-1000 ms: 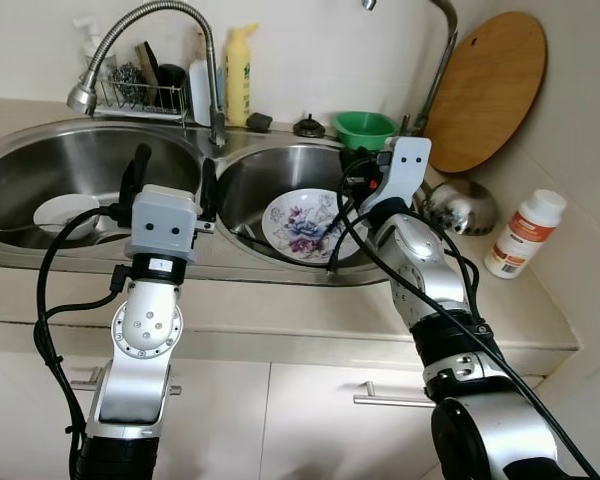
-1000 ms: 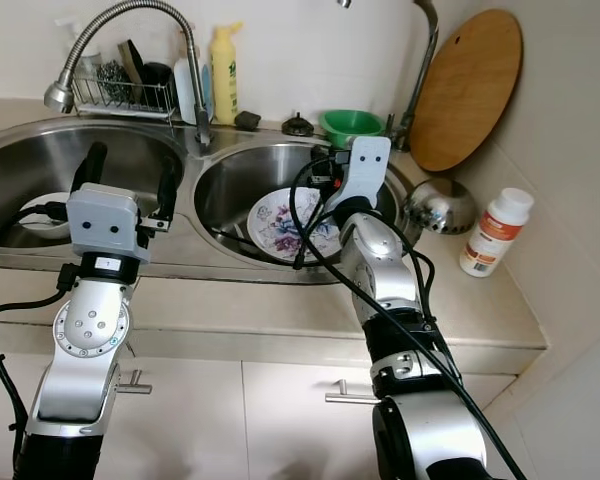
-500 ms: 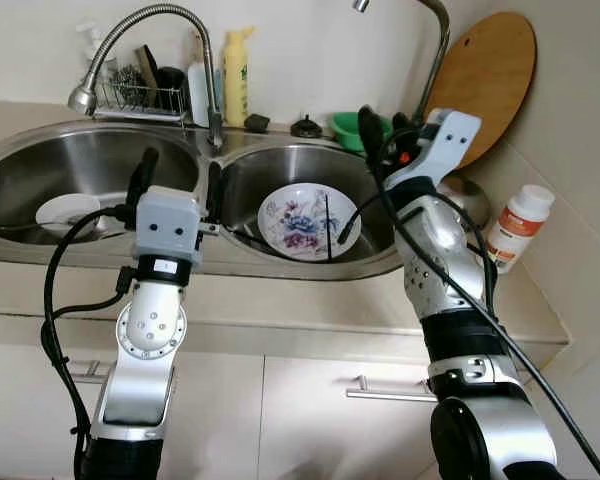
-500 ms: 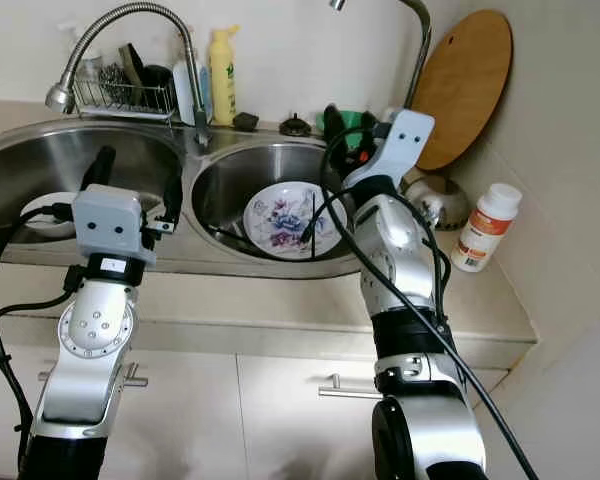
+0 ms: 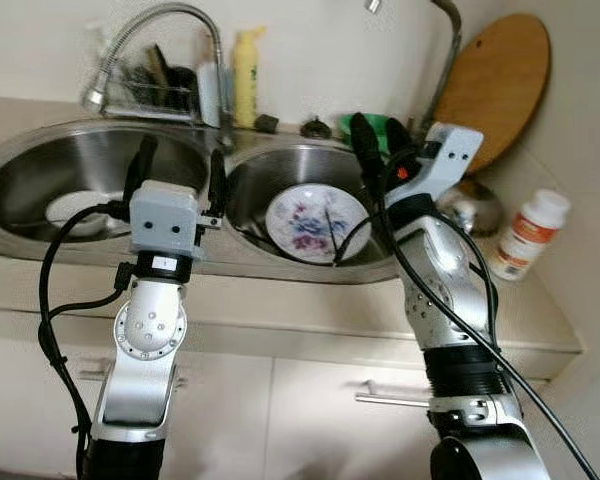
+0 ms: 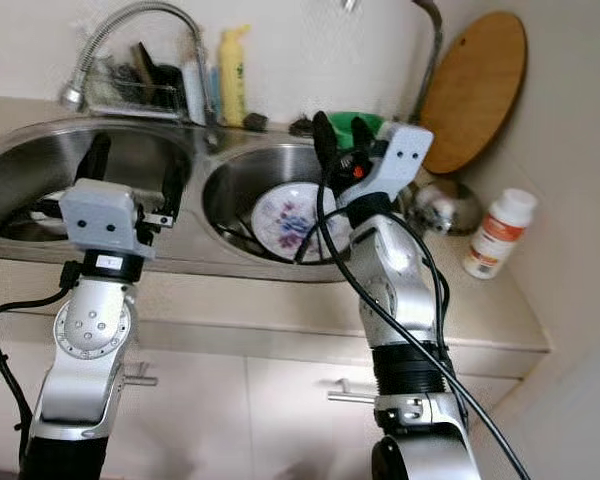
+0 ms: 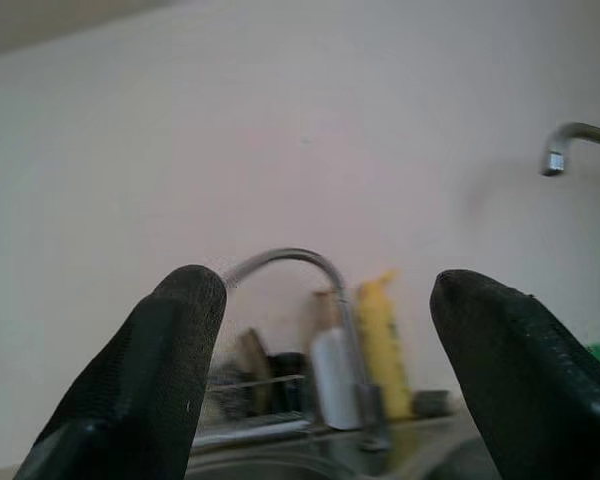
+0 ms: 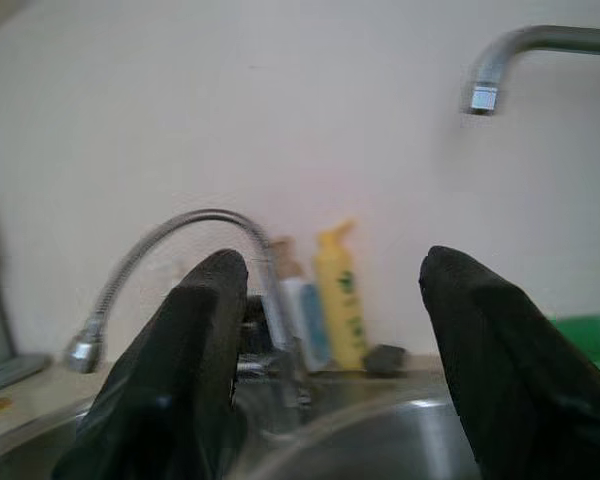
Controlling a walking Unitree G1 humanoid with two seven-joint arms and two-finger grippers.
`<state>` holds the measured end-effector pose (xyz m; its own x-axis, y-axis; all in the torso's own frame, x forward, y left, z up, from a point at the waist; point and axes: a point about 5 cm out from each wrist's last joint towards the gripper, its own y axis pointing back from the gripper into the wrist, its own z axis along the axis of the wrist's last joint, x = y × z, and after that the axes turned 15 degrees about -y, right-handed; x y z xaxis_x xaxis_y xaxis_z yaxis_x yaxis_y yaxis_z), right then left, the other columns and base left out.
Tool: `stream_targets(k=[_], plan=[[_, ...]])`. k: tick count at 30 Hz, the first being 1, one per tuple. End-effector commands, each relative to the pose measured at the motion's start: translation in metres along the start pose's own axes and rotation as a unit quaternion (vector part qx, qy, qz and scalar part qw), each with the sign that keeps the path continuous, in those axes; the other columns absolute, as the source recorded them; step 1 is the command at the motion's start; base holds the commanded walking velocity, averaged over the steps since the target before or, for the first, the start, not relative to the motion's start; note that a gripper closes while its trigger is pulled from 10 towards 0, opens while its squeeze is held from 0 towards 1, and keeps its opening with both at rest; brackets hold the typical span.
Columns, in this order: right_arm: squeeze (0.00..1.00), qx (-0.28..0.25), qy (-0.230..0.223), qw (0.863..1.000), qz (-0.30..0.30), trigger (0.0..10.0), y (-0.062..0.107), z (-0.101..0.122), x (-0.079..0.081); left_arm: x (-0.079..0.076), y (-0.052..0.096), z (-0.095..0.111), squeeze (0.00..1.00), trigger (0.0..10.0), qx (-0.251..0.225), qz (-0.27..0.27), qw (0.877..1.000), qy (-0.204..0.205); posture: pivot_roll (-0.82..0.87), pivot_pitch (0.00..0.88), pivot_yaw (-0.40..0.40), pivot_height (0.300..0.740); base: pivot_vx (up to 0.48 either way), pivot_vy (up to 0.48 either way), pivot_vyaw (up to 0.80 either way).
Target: Kitchen organization
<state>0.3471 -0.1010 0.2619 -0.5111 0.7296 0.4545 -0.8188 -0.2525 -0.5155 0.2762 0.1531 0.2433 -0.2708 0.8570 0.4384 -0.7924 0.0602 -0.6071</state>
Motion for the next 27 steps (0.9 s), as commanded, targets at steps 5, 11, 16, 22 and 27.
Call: stream_targets(k=[5, 11, 16, 22, 27], plan=[[0.0, 0.002, 0.021, 0.999, 0.025, 10.0, 0.004, -0.002, 0.011, 0.004, -0.001, 0.005, 0.0, 10.0, -0.014, 0.006, 1.0, -0.002, 0.12, 0.0, -0.081, 0.74, 0.0, 0.48, 0.0], [0.0, 0.005, 0.032, 0.999, 0.031, 10.0, 0.008, -0.005, 0.014, 0.004, -0.001, 0.005, 0.0, 10.0, -0.014, 0.004, 1.0, -0.002, 0.12, 0.0, -0.08, 0.74, 0.0, 0.48, 0.0], [0.0, 0.01, 0.049, 0.998, 0.026, 10.0, 0.013, -0.009, 0.013, 0.004, 0.0, 0.005, 0.0, 10.0, -0.013, 0.0, 1.0, -0.003, 0.12, 0.0, -0.077, 0.74, 0.0, 0.48, 0.0], [0.0, 0.015, 0.064, 0.998, 0.008, 10.0, 0.018, -0.011, 0.006, 0.002, 0.001, 0.004, 0.0, 10.0, -0.012, -0.003, 1.0, -0.003, 0.11, 0.0, -0.076, 0.74, 0.0, 0.48, 0.0], [0.0, 0.018, 0.068, 0.998, 0.0, 10.0, 0.023, -0.012, 0.001, -0.001, 0.002, 0.004, 0.0, 10.0, -0.011, -0.009, 1.0, -0.003, 0.11, 0.0, -0.075, 0.74, 0.0, 0.48, 0.0]])
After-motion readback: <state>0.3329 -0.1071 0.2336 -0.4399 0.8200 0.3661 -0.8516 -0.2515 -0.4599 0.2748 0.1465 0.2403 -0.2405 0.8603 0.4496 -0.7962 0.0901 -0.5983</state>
